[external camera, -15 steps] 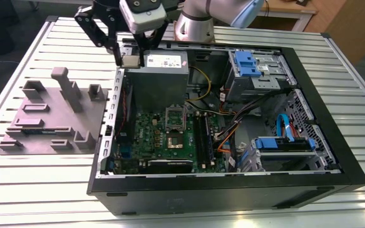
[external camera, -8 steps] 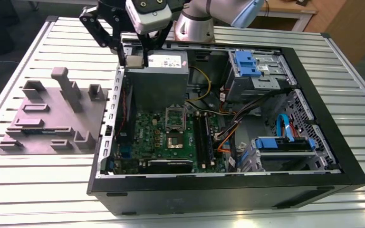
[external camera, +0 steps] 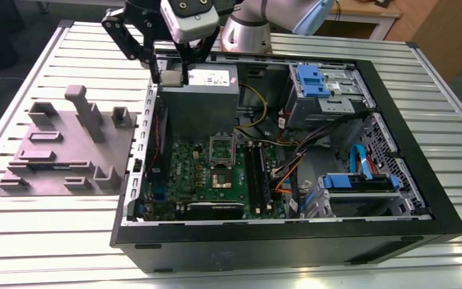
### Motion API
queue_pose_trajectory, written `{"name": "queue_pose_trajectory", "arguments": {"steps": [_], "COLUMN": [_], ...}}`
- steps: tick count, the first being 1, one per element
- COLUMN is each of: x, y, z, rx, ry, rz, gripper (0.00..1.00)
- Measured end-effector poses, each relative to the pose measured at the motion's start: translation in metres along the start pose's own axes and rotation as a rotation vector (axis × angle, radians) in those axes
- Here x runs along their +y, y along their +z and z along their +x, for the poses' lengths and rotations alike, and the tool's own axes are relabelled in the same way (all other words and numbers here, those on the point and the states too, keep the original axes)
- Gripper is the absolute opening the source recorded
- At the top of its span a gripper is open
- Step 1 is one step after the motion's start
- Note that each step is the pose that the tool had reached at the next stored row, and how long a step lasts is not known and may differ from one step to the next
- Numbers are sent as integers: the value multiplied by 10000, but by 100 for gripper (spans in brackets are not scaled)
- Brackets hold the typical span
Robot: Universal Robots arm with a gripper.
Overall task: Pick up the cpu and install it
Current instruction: 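Pick up the cpu and move it towards the insertion slot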
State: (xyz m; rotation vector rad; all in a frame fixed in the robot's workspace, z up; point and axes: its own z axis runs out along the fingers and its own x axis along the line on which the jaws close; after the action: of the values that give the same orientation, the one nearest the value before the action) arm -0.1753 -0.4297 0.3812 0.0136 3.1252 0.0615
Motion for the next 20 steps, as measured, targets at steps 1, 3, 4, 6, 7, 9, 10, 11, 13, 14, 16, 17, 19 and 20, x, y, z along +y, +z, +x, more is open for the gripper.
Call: {"name": "queue_pose_trajectory", "arguments": {"steps": [1, 3, 4, 6, 7, 9, 10, 11, 13, 14, 16, 17, 19, 20], "x": [0, 0, 0, 0, 0, 0, 0, 0, 0, 0, 0, 0, 0, 0], "y": [0, 0, 0, 0, 0, 1, 1, 1, 1, 1, 1, 1, 2, 2], "z": [-1, -5, -9, -17, -23, -35, -42, -48, -59, -65, -76, -85, -104, -114], "rx": [0, 0, 1, 1, 0, 0, 0, 0, 1, 0, 0, 0, 0, 0], "ry": [0, -1, -2, 0, -1, -1, -1, 0, 0, 0, 0, 0, 0, -1], "rz": [0, -1, 0, 0, 0, 0, 0, 0, 0, 0, 0, 0, -1, 0], "gripper": [47, 47, 47, 47, 47, 47, 47, 47, 47, 47, 47, 47, 47, 47]}}
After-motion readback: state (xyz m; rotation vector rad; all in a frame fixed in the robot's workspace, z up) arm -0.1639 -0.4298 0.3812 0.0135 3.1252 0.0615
